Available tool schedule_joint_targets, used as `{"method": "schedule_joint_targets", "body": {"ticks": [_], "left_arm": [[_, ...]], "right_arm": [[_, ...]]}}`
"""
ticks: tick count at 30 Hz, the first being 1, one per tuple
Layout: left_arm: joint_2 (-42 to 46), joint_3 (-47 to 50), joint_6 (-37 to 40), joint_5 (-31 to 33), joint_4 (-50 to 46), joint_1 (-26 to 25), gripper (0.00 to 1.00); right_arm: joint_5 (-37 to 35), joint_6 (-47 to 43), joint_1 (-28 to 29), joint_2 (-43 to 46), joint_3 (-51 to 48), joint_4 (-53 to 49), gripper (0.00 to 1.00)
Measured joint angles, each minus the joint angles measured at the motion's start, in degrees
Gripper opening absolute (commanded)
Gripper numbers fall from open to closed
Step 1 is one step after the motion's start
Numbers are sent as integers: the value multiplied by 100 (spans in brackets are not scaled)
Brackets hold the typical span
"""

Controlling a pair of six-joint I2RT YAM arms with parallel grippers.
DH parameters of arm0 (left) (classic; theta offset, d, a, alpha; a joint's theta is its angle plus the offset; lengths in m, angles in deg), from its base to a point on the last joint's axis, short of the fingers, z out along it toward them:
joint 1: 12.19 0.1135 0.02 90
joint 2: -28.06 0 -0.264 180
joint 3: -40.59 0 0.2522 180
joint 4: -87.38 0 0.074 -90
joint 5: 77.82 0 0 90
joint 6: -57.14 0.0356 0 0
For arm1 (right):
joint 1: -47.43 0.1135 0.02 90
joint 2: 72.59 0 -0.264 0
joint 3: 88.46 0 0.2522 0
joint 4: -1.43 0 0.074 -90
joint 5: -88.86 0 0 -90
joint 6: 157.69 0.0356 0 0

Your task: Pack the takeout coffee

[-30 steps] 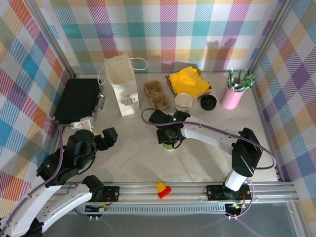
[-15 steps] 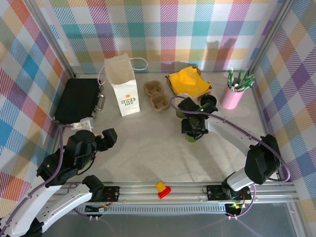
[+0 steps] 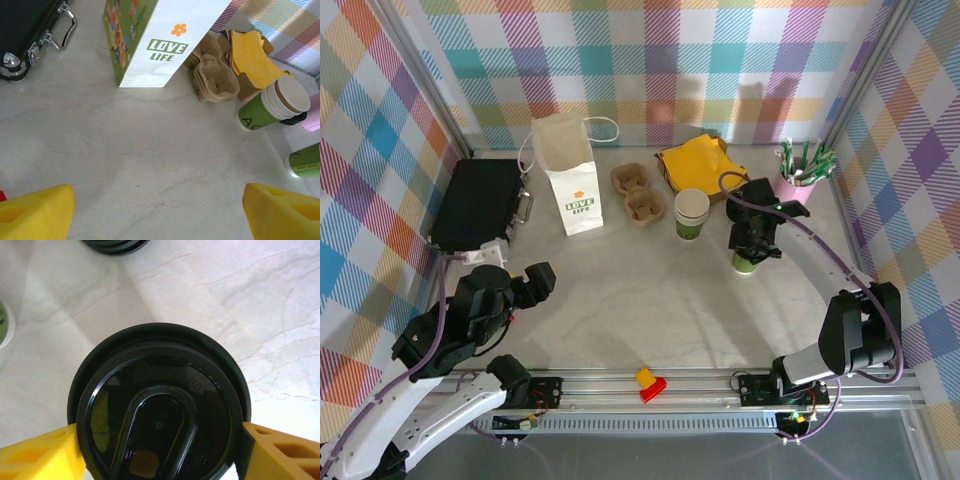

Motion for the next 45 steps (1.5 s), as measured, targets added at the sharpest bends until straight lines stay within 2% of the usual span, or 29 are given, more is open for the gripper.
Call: {"method": "schedule_joint_targets", "body": {"ticks": [7, 20, 37, 45], "left_arm": [[90, -4, -63, 15, -149, 0, 86], [203, -105, -105, 66, -273, 0, 86], [201, -138, -105, 85, -275, 0, 87], [153, -271, -103, 63, -262, 0, 87]], "right_arm": [[170, -264, -693, -251, 170, 251, 74], [122, -516, -1445, -955, 820, 479, 77], [79, -516, -1554, -1080, 1294, 133, 87], [275, -643, -1554, -428, 1753, -264, 89]]}}
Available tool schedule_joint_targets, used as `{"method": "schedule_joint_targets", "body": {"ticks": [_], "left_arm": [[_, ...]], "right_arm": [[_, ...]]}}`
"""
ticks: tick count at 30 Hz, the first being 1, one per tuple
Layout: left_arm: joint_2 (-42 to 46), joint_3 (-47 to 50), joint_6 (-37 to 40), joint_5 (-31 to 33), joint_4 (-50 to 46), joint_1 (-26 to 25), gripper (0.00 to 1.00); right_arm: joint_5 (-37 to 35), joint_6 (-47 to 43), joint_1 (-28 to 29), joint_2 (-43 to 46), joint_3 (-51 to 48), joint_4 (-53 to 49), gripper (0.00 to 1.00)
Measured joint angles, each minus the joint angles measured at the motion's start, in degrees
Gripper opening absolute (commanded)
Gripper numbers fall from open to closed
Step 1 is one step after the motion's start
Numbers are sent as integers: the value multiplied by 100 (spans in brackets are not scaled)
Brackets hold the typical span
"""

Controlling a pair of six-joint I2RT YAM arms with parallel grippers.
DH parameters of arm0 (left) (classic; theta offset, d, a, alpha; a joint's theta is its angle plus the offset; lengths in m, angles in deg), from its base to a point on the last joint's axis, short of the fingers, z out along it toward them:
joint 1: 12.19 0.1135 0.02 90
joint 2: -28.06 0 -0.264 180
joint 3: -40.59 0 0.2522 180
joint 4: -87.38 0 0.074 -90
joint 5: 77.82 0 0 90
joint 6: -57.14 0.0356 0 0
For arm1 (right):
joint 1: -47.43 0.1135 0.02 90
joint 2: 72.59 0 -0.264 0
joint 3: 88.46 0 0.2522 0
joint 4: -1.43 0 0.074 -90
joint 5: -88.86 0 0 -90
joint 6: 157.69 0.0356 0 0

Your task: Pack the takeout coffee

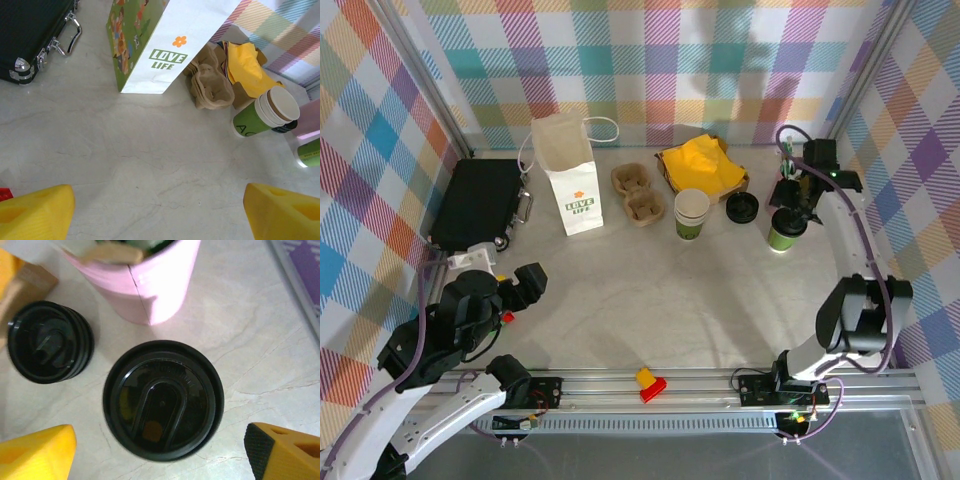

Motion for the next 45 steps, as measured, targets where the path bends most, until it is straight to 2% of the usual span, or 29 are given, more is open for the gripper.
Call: {"method": "schedule_joint_targets", "body": {"ticks": [3, 6, 10, 14, 21, 24, 27, 29, 33, 40, 45], "left_arm": [[-101, -37, 7, -90, 39, 0, 86], [-315, -76, 22, -221, 125, 0, 83], [-822, -199, 42, -463, 367, 0, 81], [-1508, -387, 90, -695, 678, 0, 78], [-2778, -667, 127, -968, 1329, 0, 75], [-3259, -776, 127, -1025, 1606, 0, 74], [-3766, -938, 125, -1040, 1825, 0, 73], [-4164, -1088, 122, -1036, 1978, 0, 71], [-4964, -1366, 35, -1036, 2271, 0, 66], [-6795, -2332, -90, -785, 2402, 0, 60], [-7809, -3161, -155, -457, 2328, 17, 55]], "right_arm": [[498, 24, -4, 490, 15, -68, 89], [1397, 175, -4, 1102, -173, 70, 88], [2802, 636, -4, 2048, -914, 476, 97], [3856, 1152, -4, 2710, -1786, 885, 99], [4870, 1923, 103, 3222, -3012, 1390, 99], [4894, 2109, 595, 3235, -3462, 1587, 99], [4680, 2256, 1419, 3222, -3884, 1834, 99], [4404, 2387, 1982, 3228, -4269, 2131, 100], [3718, 2551, 2715, 3239, -4924, 2562, 100], [2710, 2579, 3340, 3539, -5663, 3383, 99], [2446, 2533, 3552, 3624, -5974, 4013, 99]]}}
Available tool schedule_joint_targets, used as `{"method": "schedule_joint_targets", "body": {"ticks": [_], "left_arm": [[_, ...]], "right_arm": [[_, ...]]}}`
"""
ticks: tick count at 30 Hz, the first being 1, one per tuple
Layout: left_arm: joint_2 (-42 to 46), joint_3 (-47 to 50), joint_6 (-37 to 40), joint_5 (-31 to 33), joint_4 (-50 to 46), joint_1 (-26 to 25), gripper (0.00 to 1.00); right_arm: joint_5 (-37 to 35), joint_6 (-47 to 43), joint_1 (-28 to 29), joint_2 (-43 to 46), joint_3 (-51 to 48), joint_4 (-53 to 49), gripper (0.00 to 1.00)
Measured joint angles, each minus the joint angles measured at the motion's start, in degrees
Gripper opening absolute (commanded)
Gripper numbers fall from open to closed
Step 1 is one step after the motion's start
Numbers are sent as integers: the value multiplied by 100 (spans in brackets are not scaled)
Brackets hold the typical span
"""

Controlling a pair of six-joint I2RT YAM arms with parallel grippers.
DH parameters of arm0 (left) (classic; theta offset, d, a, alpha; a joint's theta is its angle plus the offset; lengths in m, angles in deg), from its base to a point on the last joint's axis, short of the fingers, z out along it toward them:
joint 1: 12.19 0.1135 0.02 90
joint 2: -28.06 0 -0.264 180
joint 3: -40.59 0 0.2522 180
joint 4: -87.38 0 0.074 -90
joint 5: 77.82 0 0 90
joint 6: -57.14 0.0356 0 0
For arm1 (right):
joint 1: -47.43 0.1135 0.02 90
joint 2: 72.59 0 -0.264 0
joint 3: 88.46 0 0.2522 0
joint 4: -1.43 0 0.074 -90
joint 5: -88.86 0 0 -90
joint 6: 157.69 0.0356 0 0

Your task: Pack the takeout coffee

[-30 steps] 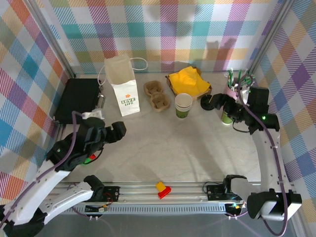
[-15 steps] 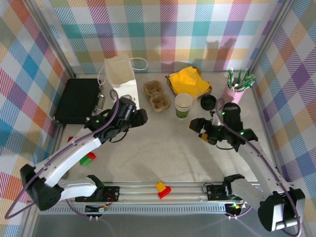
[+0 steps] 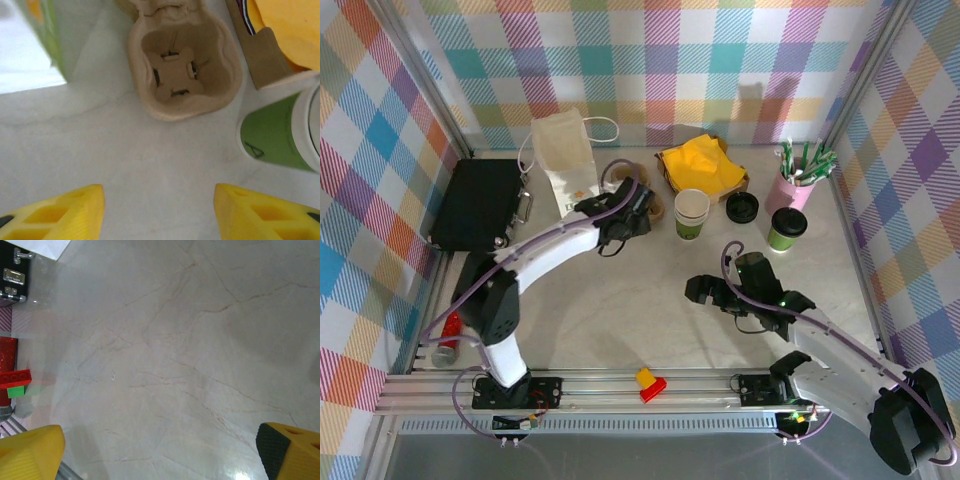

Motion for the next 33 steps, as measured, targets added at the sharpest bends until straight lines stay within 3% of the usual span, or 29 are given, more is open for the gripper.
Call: {"method": "schedule_joint_targets", "body": {"ticks": [14, 33], "left_arm": [[-1119, -841, -210, 695, -234, 361, 46], [-1829, -1593, -129, 667, -282, 426, 41]], "right_arm": [[-13, -129, 181, -111, -468, 1357, 99], [-20, -125, 192, -184, -468, 1447, 99]]}}
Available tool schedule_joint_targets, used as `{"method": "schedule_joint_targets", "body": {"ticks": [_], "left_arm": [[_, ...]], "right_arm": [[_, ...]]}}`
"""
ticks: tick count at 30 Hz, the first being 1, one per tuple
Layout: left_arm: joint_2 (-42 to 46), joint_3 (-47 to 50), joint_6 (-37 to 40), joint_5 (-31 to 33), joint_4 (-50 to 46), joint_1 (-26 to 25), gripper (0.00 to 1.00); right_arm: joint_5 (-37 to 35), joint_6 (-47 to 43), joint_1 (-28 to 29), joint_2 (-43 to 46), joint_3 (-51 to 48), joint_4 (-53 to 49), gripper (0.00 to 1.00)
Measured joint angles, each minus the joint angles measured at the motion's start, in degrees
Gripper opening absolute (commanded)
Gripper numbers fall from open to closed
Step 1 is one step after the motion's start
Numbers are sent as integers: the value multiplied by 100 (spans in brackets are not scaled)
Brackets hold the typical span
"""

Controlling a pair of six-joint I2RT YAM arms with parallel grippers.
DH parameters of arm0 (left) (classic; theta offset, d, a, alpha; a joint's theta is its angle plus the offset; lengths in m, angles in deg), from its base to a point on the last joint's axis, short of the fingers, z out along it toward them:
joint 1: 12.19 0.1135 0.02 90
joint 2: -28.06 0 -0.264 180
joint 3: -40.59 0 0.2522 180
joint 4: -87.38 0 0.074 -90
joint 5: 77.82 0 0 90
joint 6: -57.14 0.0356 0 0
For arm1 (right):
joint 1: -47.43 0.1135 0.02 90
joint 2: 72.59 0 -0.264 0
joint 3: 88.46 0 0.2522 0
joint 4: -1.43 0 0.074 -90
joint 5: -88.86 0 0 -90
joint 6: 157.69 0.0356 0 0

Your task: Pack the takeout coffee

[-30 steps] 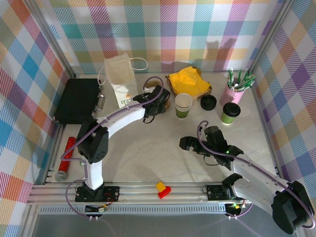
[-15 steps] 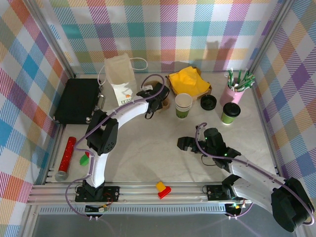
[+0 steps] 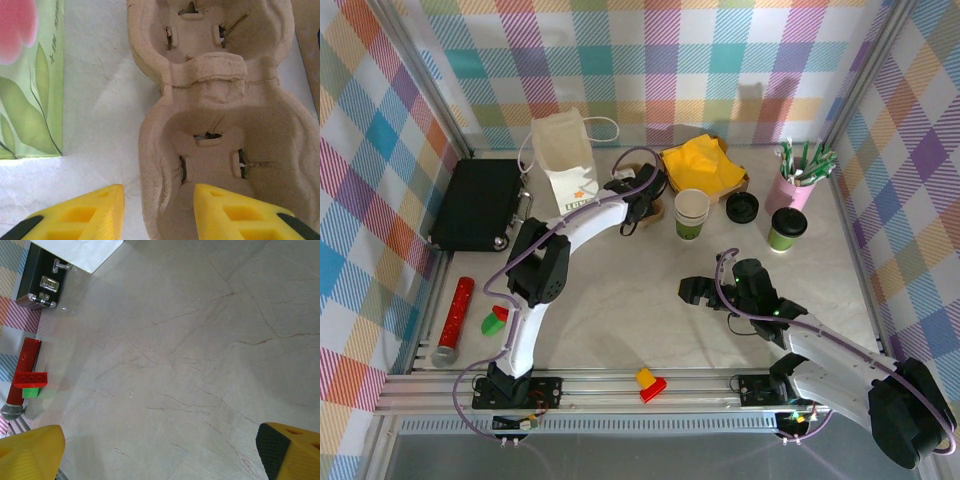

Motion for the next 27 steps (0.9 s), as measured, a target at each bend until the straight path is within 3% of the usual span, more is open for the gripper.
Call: {"method": "schedule_joint_targets", "body": {"ticks": [6, 27], "left_arm": [[-103, -15, 4, -7, -109, 0, 40], [-247, -232, 133, -63, -212, 0, 19]], "right_arm": [[0, 0, 0, -24, 0, 2, 99], [-4, 0, 0, -175, 2, 0, 99]]}}
